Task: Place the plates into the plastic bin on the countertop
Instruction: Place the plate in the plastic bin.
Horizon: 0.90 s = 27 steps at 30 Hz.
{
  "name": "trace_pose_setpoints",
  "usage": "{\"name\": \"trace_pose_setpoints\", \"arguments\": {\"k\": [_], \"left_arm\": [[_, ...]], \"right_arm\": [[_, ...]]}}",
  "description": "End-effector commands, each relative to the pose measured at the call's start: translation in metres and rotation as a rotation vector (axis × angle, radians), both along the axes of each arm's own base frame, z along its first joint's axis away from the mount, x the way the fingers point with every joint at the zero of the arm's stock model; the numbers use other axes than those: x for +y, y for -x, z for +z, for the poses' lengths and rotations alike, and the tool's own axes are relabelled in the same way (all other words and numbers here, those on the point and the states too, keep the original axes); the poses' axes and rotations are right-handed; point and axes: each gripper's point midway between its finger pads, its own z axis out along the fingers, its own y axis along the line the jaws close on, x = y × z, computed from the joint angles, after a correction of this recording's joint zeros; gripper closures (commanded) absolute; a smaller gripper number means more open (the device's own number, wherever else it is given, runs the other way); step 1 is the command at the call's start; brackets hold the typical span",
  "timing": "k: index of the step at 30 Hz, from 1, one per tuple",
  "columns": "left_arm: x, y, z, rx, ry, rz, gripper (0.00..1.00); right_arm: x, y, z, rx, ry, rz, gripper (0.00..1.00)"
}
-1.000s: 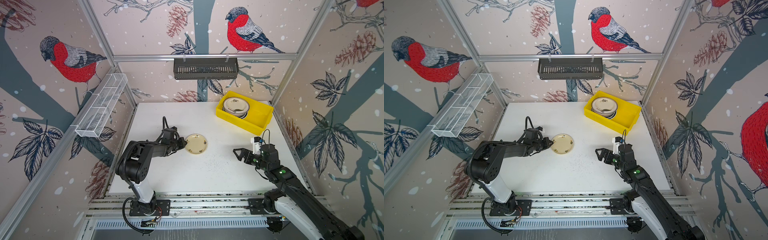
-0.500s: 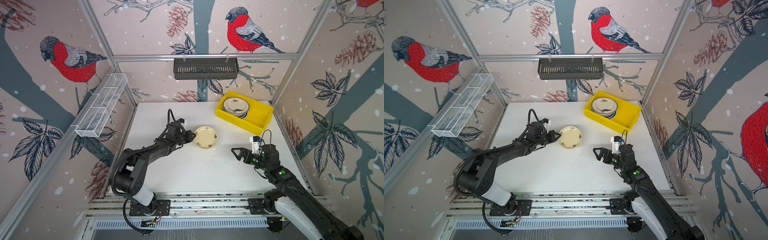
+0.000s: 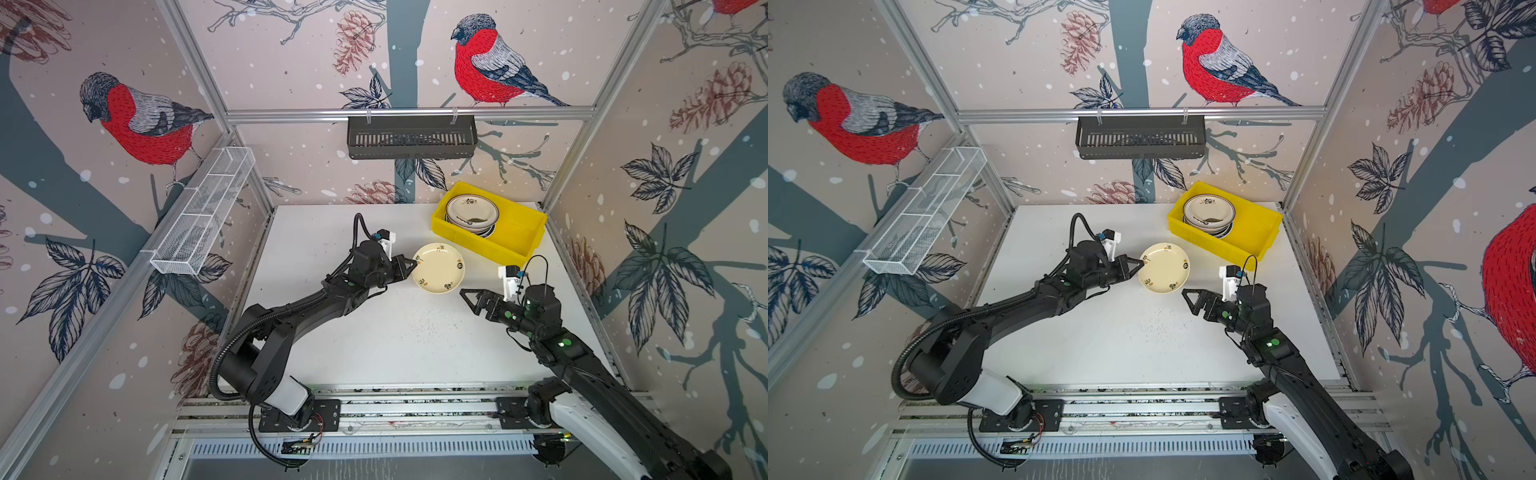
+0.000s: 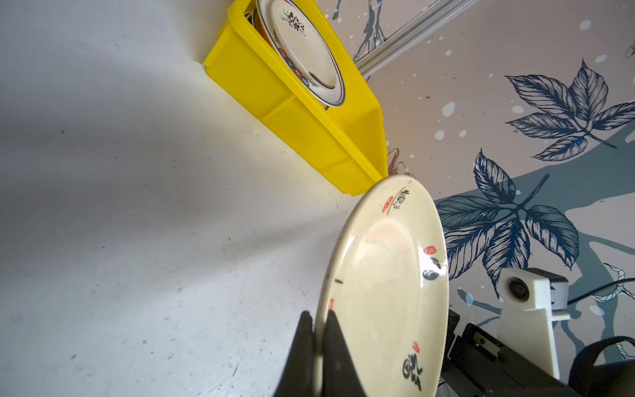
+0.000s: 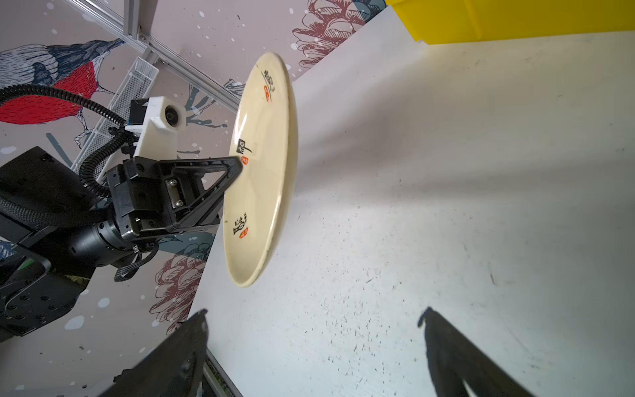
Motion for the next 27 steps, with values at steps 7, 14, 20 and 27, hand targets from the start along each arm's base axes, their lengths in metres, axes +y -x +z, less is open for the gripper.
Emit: {"name": "trace_pose_setpoints", "arguments": {"k": [7, 14, 20, 27], "left_arm": [[-0.037, 0.008, 0.025, -0.034, 0.108, -0.027, 1.0], [-0.05, 0.014, 0.025, -0.046, 0.129, -0.026, 1.0], [-0.058, 0.018, 0.029, -0.062, 0.147, -0.018, 1.0], [-0.064, 0.021, 0.024, -0.043, 0.152, -0.038, 1.0]], "right_arm": [[0.001, -0.005, 0.03, -0.081, -0.071, -0.027, 0.25], [-0.005, -0.007, 0.038, -0.09, -0.094, -0.075, 0.49], [-0.006, -0.009, 0.042, -0.092, -0.117, -0.089, 0.66], [-0.008, -0.011, 0.039, -0.079, -0.115, -0.108, 0.81]]}}
